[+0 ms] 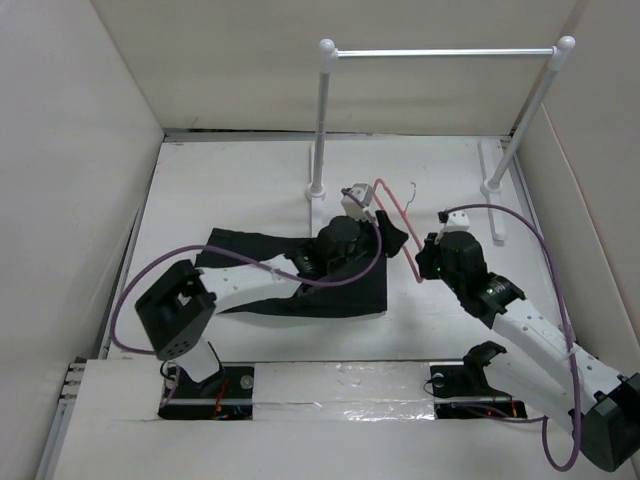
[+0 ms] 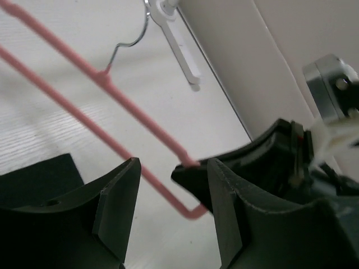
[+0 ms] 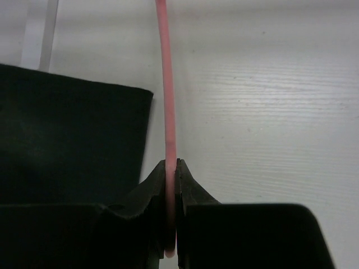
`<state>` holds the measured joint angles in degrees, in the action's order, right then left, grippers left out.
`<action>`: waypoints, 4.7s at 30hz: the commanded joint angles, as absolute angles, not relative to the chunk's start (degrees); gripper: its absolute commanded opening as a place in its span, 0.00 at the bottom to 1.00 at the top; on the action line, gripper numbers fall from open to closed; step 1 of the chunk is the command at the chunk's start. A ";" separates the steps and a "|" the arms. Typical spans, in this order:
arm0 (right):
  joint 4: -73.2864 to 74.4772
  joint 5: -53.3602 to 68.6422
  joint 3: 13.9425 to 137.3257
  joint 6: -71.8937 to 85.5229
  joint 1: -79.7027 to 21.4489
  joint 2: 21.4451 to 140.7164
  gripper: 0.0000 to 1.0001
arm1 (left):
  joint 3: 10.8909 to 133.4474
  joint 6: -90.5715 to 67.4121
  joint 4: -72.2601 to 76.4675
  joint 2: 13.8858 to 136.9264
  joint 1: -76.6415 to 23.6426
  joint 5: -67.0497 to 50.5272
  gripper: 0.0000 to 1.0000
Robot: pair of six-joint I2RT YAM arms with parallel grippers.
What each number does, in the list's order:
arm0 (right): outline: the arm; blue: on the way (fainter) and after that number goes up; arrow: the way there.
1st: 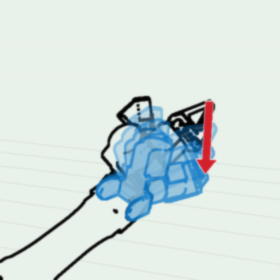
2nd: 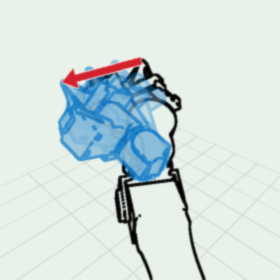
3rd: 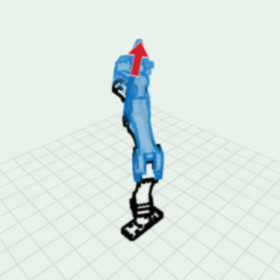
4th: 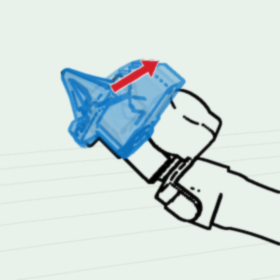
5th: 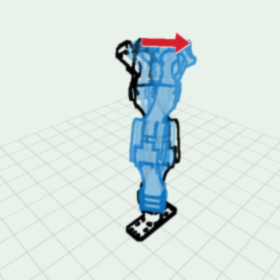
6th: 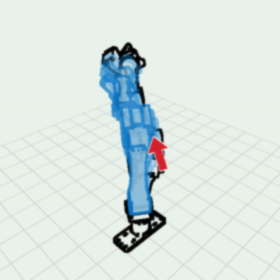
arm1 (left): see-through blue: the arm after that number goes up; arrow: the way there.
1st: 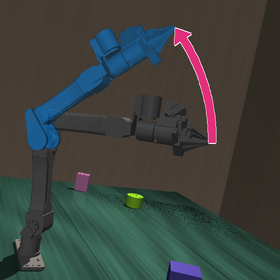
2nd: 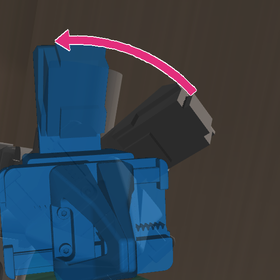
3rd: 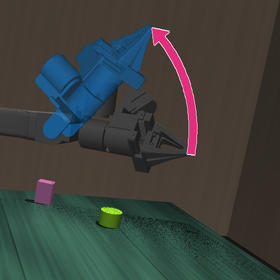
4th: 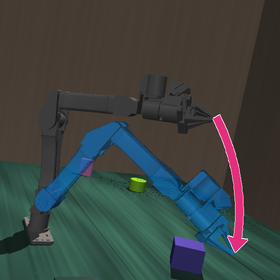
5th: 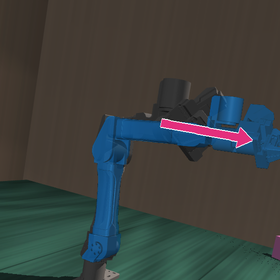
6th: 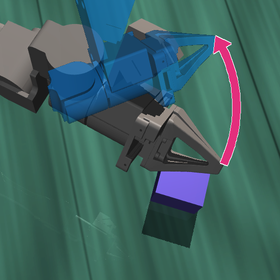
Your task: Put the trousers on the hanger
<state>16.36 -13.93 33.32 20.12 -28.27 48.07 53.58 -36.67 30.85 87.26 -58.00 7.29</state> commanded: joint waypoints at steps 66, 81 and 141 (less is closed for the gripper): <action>-14.41 11.78 21.71 29.62 -18.46 54.14 0.46 | 44.74 -48.70 58.54 99.84 -64.60 3.69 0.00; -14.15 8.18 21.09 31.47 -17.93 50.10 0.00 | 42.45 -48.52 57.04 101.25 -68.55 5.27 0.26; -24.17 16.09 17.49 28.47 -22.85 67.32 0.39 | 33.31 -63.72 48.09 102.13 -76.46 26.19 0.00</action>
